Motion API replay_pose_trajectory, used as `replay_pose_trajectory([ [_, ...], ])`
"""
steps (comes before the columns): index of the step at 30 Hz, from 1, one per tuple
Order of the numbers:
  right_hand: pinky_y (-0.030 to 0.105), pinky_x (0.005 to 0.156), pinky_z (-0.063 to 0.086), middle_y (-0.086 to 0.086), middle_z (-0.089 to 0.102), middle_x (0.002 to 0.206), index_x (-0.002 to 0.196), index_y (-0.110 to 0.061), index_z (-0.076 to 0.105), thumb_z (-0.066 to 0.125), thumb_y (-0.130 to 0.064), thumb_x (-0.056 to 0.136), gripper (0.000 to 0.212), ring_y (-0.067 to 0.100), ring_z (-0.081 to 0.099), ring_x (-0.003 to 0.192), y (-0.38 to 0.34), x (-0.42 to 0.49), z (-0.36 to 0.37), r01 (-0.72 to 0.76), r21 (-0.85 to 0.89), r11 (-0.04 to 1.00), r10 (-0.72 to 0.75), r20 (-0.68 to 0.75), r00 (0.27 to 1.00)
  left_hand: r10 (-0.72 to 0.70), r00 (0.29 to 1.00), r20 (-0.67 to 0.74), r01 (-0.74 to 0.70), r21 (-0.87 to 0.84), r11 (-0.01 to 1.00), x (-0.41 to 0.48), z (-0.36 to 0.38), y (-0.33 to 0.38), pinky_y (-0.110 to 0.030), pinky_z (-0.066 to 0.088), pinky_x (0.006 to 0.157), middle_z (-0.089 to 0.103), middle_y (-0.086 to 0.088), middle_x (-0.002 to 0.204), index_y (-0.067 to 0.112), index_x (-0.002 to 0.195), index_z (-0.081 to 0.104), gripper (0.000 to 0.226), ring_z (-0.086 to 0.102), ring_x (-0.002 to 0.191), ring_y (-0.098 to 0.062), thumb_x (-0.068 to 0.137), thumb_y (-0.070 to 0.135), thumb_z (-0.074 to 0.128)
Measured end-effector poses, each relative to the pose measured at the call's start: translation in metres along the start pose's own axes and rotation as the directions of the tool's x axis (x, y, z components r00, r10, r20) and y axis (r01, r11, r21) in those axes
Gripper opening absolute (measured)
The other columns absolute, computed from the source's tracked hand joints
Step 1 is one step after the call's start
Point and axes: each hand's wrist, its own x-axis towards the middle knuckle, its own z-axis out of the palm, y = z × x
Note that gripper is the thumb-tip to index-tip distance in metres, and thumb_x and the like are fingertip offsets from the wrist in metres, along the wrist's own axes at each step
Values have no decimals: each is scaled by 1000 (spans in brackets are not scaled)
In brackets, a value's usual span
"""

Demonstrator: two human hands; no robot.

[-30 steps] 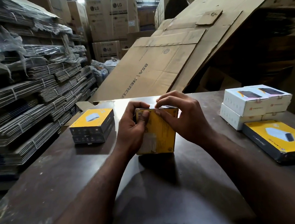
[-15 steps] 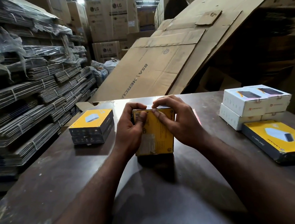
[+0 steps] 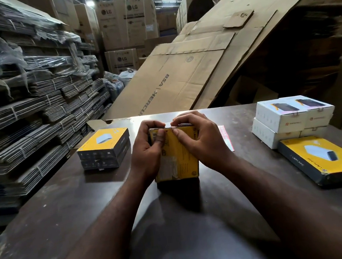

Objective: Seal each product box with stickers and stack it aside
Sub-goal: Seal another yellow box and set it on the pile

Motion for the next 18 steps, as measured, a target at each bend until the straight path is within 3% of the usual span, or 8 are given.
replay_pose_trajectory([
  [3,26,93,53,-5,66,112,110,-17,73,73,-17,88,22,8,61,109,3,-1,-2,22,1,1000,-22,27,999,-6,998,-54,6,-2,1000,-1,2,2,-48,53,78,65,14,91,43,90,61,4,61,84,-13,89,47,60],
  [6,23,95,52,-1,66,117,116,-12,69,69,-16,84,32,11,61,111,4,-5,1,41,-1,999,-41,33,999,-31,989,-142,30,-11,999,-2,5,4,-43,53,75,63,11,85,34,90,59,17,59,76,-9,85,49,65],
  [11,26,94,54,0,66,119,121,-13,67,61,-24,87,36,12,63,112,5,-6,3,-82,121,989,80,20,997,1,983,-186,14,80,997,-5,10,5,-38,55,73,62,9,88,32,93,55,27,61,73,-5,81,43,76],
  [15,29,88,57,-1,66,117,120,-18,66,61,-34,89,35,12,65,107,7,-6,6,-233,242,942,224,63,972,-11,990,-141,30,136,990,-2,5,4,-40,58,77,63,8,96,35,98,53,27,64,81,-5,86,41,76],
  [18,31,83,60,0,66,116,121,-19,63,68,-34,92,33,13,67,104,6,-7,7,-260,287,922,247,83,966,-48,997,-58,54,114,992,0,0,6,-34,58,79,63,4,105,33,105,52,25,63,85,-1,91,32,73],
])
